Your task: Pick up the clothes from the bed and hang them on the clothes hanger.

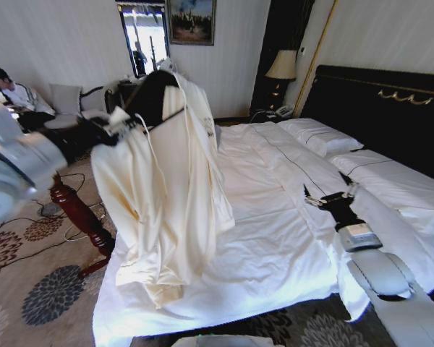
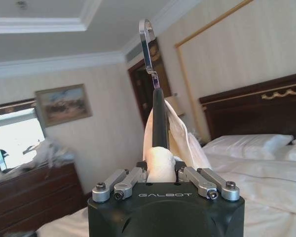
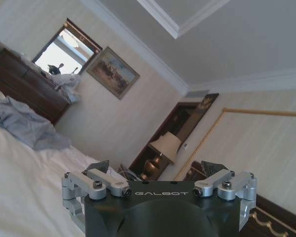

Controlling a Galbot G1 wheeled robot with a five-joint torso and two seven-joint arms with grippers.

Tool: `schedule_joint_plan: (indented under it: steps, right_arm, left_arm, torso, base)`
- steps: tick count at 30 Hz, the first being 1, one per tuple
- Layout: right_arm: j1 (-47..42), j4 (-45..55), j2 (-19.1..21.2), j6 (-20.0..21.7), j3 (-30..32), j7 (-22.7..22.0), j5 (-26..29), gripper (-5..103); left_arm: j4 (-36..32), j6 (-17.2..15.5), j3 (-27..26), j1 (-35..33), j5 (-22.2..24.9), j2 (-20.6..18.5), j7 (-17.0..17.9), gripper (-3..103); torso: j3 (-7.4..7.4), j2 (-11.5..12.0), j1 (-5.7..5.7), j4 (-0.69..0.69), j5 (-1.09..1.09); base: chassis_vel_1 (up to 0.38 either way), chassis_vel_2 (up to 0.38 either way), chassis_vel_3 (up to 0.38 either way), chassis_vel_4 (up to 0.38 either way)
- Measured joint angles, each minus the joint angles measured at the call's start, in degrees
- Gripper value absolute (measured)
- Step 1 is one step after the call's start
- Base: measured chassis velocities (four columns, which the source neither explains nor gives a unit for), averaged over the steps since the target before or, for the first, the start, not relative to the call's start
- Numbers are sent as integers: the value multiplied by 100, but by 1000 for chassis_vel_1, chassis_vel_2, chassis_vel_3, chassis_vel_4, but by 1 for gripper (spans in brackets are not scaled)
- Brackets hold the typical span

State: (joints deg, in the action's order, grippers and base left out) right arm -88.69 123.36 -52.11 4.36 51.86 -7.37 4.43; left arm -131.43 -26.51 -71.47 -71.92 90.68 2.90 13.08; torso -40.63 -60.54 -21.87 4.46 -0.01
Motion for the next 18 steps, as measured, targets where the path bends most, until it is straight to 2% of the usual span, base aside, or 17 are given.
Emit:
schedule_joint_plan:
  steps: [1, 5, 6, 8, 11, 12, 16, 18]
  right_arm:
    - [0, 0, 0, 0, 0, 0, 0, 100]
    - [-175, -39, -167, -115, 86, -27, -77, 100]
    - [-175, -39, -167, -115, 86, -27, -77, 100]
    - [-220, -64, -228, -146, 109, -60, -86, 100]
    - [-214, -86, -274, -151, 108, -81, -86, 100]
    - [-214, -86, -274, -151, 108, -81, -86, 100]
    - [-188, -104, -341, -153, 63, -94, -89, 100]
    - [-186, -114, -356, -153, 56, -96, -92, 100]
  left_arm:
    - [0, 0, 0, 0, 0, 0, 0, 22]
    - [140, -635, -594, 56, 566, -185, 388, 22]
    - [140, -635, -594, 56, 566, -185, 388, 22]
    - [132, -1064, -977, 63, 1079, -224, 625, 22]
    - [167, -1389, -1357, 78, 1411, -325, 792, 22]
    - [167, -1389, -1357, 78, 1411, -325, 792, 22]
    - [415, -1611, -1617, 378, 1907, -438, 1002, 22]
    - [512, -1617, -1619, 498, 1962, -462, 1029, 22]
  torso:
    - [0, 0, 0, 0, 0]
    - [0, 0, 0, -1, 1]
    - [0, 0, 0, -1, 1]
    - [0, 0, 0, -1, 0]
    - [0, 0, 0, -2, 0]
    - [0, 0, 0, -2, 0]
    - [0, 0, 0, -2, 1]
    - [0, 1, 0, -1, 1]
  base:
    - [0, 0, 0, 0]
    - [0, 0, 0, 0]
    - [0, 0, 0, 0]
    - [0, 0, 0, 0]
    - [0, 0, 0, 0]
    - [0, 0, 0, 0]
    - [0, 0, 0, 0]
    - [0, 0, 0, 0]
